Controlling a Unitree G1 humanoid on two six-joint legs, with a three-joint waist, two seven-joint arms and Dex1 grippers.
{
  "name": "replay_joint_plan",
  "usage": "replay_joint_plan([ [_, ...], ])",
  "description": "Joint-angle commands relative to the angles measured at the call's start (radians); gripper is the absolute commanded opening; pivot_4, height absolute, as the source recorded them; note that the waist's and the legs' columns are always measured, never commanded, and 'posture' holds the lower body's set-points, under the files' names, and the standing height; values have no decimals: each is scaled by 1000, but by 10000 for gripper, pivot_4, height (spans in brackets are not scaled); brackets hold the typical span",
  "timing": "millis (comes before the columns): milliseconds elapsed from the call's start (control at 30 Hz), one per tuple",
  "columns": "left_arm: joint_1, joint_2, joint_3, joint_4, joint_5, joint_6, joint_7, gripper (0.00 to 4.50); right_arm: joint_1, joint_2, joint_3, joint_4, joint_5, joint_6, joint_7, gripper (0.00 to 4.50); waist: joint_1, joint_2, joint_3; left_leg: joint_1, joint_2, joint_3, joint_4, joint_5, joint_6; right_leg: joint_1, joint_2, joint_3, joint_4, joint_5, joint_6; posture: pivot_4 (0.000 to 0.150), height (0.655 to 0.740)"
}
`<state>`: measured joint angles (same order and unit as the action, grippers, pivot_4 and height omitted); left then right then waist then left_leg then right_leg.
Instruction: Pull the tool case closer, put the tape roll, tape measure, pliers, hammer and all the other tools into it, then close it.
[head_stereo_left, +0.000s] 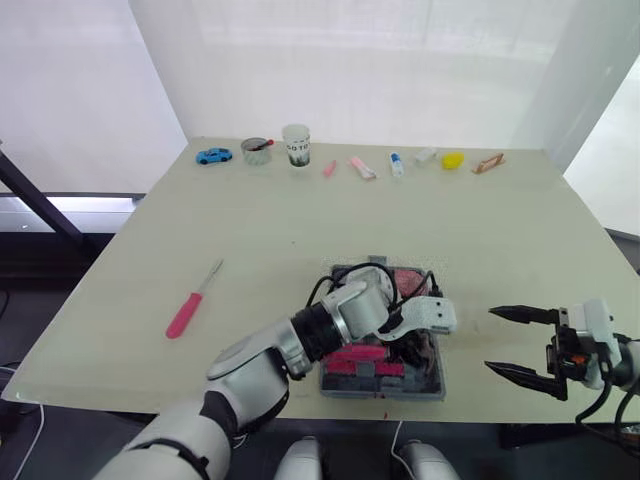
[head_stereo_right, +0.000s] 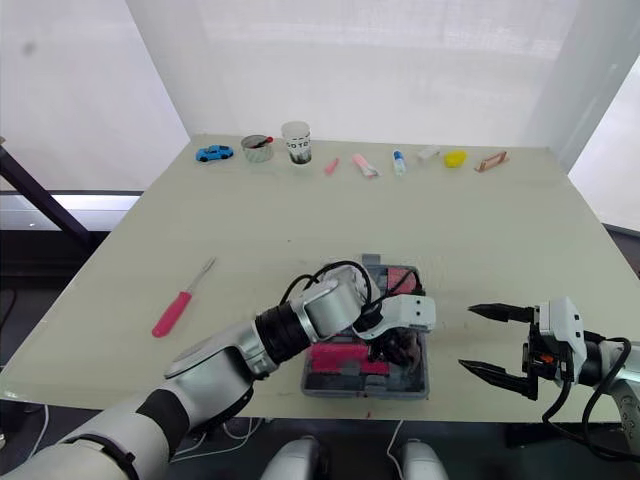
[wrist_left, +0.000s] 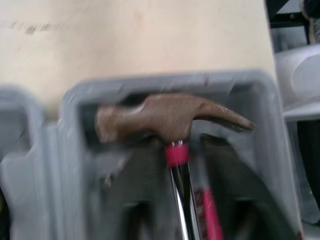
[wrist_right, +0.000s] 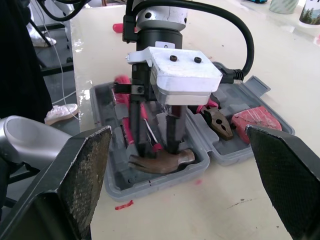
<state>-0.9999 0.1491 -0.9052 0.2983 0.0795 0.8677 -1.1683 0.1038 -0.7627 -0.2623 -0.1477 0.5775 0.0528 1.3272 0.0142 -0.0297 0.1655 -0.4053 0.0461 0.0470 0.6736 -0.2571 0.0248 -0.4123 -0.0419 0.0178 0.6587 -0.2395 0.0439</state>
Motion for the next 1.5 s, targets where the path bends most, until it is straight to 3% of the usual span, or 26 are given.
replay_joint_plan([
  [33, -3, -8, 18, 5, 15, 3, 20, 32498, -1, -7, -20, -12, 8, -19, 8, 45000, 0, 1, 0, 0, 0, 0, 0, 0, 0, 0, 0, 0, 0, 0, 0, 1500, 7400],
  [400, -15, 35, 48, -63, -12, 0, -14, 32498, 1, -4, -17, -18, 10, -19, 7, 45000, -3, 1, 0, 0, 0, 0, 1, 0, 0, 0, 0, 0, 1, 0, 0, 1500, 7400],
  [633, -10, 140, 206, -219, -125, 5, -78, 32498, 4, -5, -17, -22, 12, -15, 4, 45000, -2, 2, 0, -1, 0, -1, 1, 0, 0, -1, 0, 0, 1, 0, 0, 1500, 7400],
  [800, 68, 193, 341, -246, -186, -89, -56, 32498, -3, -3, -14, -23, 14, -14, 1, 45000, -4, 3, 0, -1, 0, -1, 1, 0, 0, -1, 0, 0, 1, 0, 0, 1500, 7400],
  [967, 137, 221, 477, -225, -311, -9, -66, 32498, -7, -3, -11, -16, 11, -17, 4, 45000, -3, 3, 0, 0, 0, -1, 1, 0, 0, -1, 0, 0, 2, 0, 0, 1500, 7400],
  [1100, 251, 247, 532, -211, -327, -223, -82, 20595, -19, 1, 1, -9, 8, -19, 3, 45000, -1, 3, 0, 0, 0, 0, 2, 0, 0, 0, 0, 0, 2, 0, 0, 1500, 7400],
  [1233, 337, 295, 500, -108, -234, -512, -88, 640, -33, 0, 9, 0, 6, -19, 8, 45000, -3, 3, 0, 1, 0, 0, 2, 0, 0, 0, 0, 1, 3, 0, 0, 1500, 7400],
  [1500, 389, 278, 502, -25, -231, -649, -136, 211, -44, -3, 12, 10, 5, -19, 15, 45000, 0, 3, 0, 0, 0, 1, 3, 0, 0, 0, 0, 0, 2, 0, 0, 1500, 7400],
])
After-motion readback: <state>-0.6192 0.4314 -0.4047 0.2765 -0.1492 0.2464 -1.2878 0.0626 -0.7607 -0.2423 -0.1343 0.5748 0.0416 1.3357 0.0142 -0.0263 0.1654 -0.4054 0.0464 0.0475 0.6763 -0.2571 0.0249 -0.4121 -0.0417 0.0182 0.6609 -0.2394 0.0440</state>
